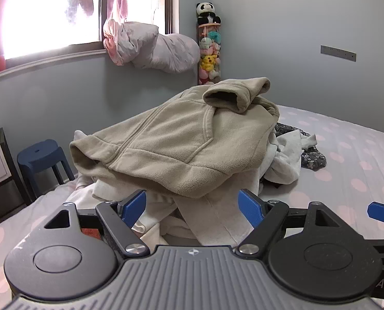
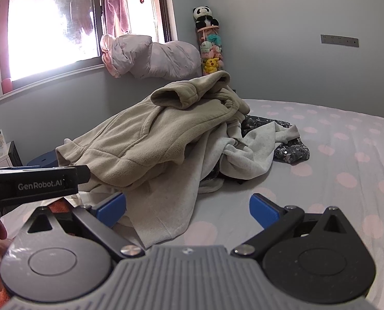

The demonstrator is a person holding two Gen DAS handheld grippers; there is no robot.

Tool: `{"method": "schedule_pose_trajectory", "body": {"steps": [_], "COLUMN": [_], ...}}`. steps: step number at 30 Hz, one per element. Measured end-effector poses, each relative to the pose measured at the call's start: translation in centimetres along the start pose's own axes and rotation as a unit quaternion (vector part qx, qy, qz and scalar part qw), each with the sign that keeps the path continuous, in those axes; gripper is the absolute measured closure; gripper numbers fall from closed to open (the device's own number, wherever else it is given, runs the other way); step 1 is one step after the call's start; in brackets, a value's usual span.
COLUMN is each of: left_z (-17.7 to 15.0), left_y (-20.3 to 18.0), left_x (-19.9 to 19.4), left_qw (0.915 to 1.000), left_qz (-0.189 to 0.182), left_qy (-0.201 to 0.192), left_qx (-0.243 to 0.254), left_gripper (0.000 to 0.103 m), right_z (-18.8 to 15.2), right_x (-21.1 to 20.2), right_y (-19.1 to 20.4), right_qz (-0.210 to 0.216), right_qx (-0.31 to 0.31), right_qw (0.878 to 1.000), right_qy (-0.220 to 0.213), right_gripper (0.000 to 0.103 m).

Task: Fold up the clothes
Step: 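Move both grippers toward the beige fleece jacket on the clothes pile, then grasp the jacket hood with the right gripper and lift it off the pile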

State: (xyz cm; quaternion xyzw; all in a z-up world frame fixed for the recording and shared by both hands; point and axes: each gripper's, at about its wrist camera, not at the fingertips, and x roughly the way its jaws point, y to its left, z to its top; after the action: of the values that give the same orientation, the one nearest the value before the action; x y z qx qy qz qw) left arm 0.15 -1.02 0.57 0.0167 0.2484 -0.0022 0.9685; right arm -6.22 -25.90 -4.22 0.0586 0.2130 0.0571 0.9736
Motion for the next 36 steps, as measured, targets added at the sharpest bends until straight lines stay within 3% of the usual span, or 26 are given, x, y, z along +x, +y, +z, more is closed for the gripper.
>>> {"method": "schedule_pose_trajectory", "body": {"steps": [24, 29, 36], "left_z": [-0.5, 0.3, 1.9], "left_y": [0.4, 0.3, 0.2], "left_x": [2.0, 3.9, 7.1], "left_qw": [0.9992, 0.9989, 0.9988], "left_qz": [-0.013, -0.014, -0.025], "left_qy": [0.037, 0.043, 0.043], "left_qx": [-0.009, -0.009, -0.006], "left_gripper": [0.025, 0.025, 0.025], "right_z": [-0.3, 0.5, 2.7], "right_x": [0.9, 2.1, 5.9], "right_y": [-0.1, -0.7, -0.9], "right_qz": [-0.002, 0.0, 0.01], "right_qx": [-0.008, -0.018, -0.039], "right_qw": [1.0, 1.0, 0.999], "right_qy": [0.003, -0.009, 0.007], "right_gripper": [0.001, 0.001, 0.001]}}
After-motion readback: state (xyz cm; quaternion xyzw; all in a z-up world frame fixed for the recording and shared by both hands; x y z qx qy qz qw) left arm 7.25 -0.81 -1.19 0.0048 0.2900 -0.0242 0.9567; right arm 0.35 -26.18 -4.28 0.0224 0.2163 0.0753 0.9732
